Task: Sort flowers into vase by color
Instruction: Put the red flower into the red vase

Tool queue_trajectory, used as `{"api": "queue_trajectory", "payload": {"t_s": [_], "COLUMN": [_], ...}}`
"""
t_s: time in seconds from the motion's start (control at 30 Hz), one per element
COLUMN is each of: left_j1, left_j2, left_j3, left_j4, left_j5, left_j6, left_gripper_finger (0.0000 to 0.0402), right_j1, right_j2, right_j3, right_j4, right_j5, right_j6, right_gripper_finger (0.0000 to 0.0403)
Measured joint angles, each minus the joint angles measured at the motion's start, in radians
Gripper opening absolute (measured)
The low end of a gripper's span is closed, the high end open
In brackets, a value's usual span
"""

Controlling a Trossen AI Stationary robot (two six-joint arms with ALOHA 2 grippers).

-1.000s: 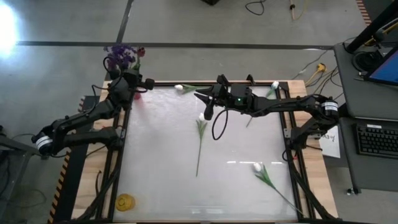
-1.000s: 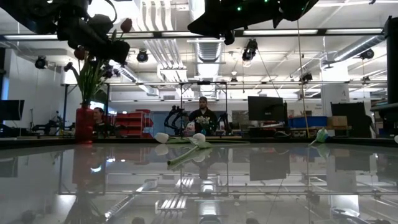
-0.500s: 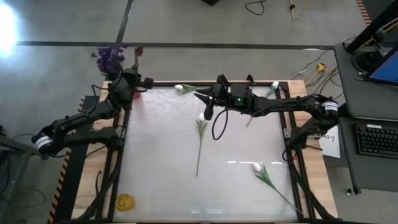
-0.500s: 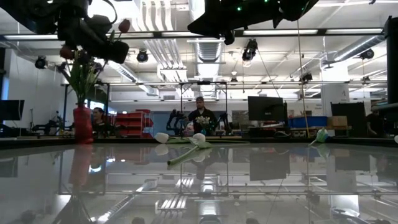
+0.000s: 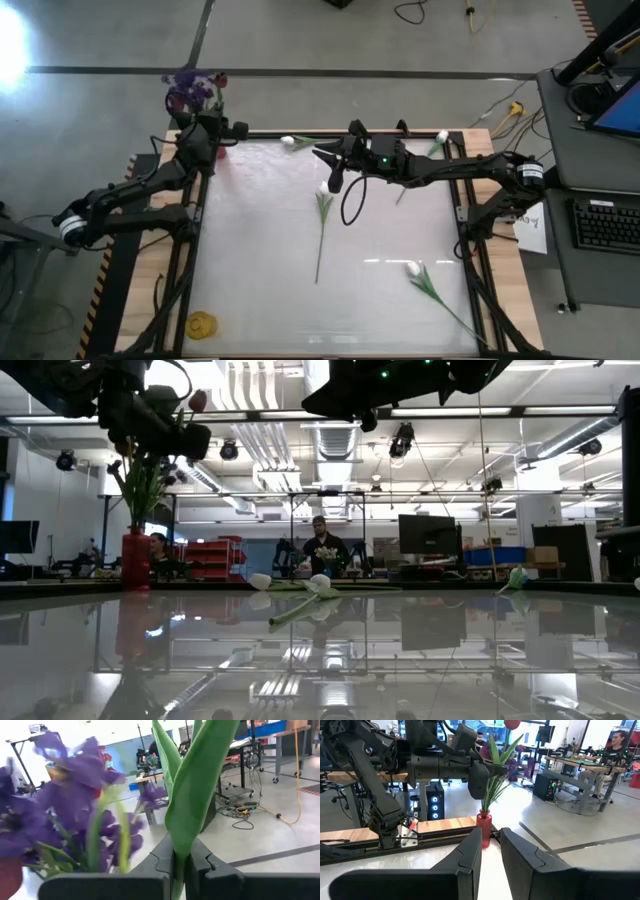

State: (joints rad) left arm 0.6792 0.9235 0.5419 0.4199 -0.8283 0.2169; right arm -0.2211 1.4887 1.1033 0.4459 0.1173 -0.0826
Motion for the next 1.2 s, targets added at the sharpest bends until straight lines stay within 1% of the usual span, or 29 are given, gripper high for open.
{"api": "queue_trajectory", "payload": {"t_s": [0.17, 0.27, 0.43, 0.83, 1.1, 1.2], "left_j1": [0.000, 0.000, 0.000, -0.003, -0.006, -0.016], "left_j2": [0.038, 0.056, 0.073, 0.064, 0.064, 0.064], "left_j3": [0.000, 0.000, 0.010, 0.034, 0.034, 0.034], "left_j4": [0.052, 0.077, 0.077, 0.079, 0.077, 0.076], "left_j5": [-0.002, -0.001, -0.001, 0.021, 0.085, 0.088], "left_j6": [-0.008, 0.016, 0.019, 0.019, -0.051, -0.054], "left_gripper_finger": [0.0000, 0.0000, 0.0000, 0.0000, 0.0000, 0.0000], "right_j1": [0.000, 0.000, -0.002, -0.008, -0.007, -0.007], "right_j2": [0.000, 0.000, 0.000, 0.000, 0.000, 0.000], "right_j3": [0.000, 0.000, 0.000, 0.000, 0.000, 0.000], "right_j4": [-0.001, -0.005, -0.012, -0.014, -0.015, -0.015], "right_j5": [0.000, 0.000, 0.000, 0.016, 0.016, 0.016], "right_j6": [-0.006, -0.007, -0.007, -0.006, -0.005, -0.004], "right_gripper_finger": [0.0063, 0.0063, 0.0063, 0.0063, 0.0063, 0.0063]}}
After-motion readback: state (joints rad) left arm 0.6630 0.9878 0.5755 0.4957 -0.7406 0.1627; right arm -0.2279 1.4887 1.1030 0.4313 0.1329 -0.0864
